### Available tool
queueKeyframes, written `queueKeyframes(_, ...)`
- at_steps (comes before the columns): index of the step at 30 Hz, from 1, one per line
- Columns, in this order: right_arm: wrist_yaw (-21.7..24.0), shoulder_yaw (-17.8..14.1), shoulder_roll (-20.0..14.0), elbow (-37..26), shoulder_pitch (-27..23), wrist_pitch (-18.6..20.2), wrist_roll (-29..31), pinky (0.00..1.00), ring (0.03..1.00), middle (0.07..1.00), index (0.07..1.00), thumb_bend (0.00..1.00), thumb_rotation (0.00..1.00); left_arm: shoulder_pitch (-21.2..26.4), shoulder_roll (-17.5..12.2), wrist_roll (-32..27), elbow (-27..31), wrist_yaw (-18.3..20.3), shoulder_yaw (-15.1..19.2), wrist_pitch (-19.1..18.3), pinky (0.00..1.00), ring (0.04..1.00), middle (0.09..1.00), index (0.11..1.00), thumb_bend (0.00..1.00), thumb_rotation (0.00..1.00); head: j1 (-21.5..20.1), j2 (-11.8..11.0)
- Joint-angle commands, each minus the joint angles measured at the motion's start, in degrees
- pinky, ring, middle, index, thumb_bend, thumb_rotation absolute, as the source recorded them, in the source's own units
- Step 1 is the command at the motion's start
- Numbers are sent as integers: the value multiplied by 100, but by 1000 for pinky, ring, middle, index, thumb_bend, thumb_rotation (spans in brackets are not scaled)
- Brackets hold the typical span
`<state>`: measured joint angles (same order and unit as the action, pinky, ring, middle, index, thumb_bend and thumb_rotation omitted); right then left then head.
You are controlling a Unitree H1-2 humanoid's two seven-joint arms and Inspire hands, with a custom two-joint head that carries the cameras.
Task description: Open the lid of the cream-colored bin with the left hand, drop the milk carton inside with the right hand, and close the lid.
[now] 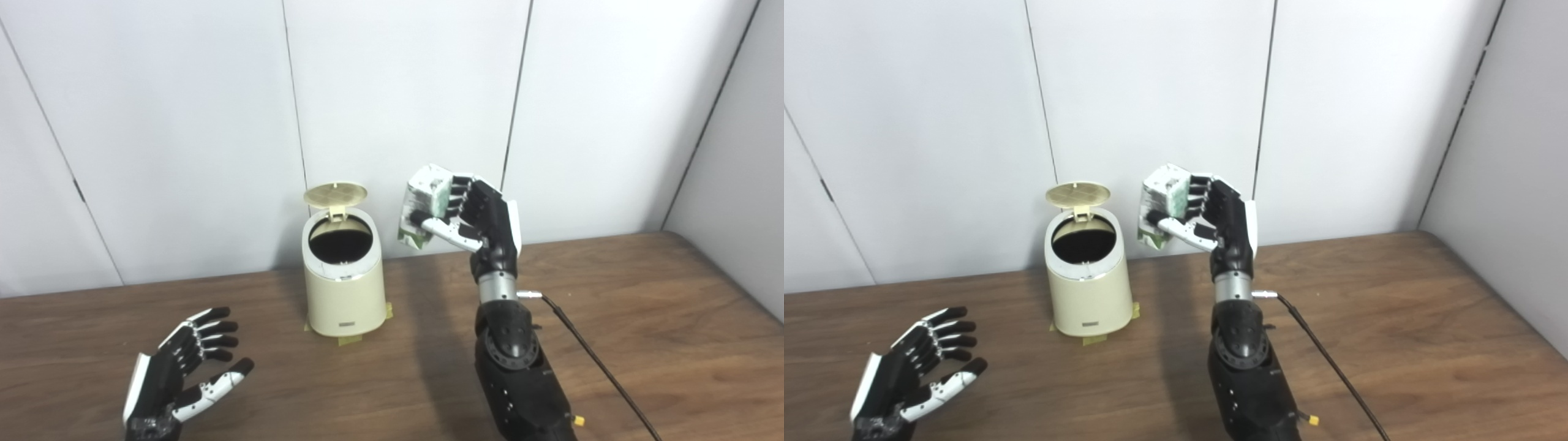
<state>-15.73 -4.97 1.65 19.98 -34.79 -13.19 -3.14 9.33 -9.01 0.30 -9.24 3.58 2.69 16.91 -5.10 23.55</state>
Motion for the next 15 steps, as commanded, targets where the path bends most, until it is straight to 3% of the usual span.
queueKeyframes(1, 87, 58, 37, -124, -472, -118, 17, 307, 406, 498, 518, 517, 0, -137, 254, 101, -134, -94, -121, 152, 554, 639, 698, 749, 718, 76, 50, -11)
queueKeyframes(15, 231, 253, 54, 396, -966, -109, -153, 319, 407, 499, 511, 517, 0, -151, 465, 272, -34, -279, -302, 170, 578, 652, 702, 747, 720, 93, 487, -35)
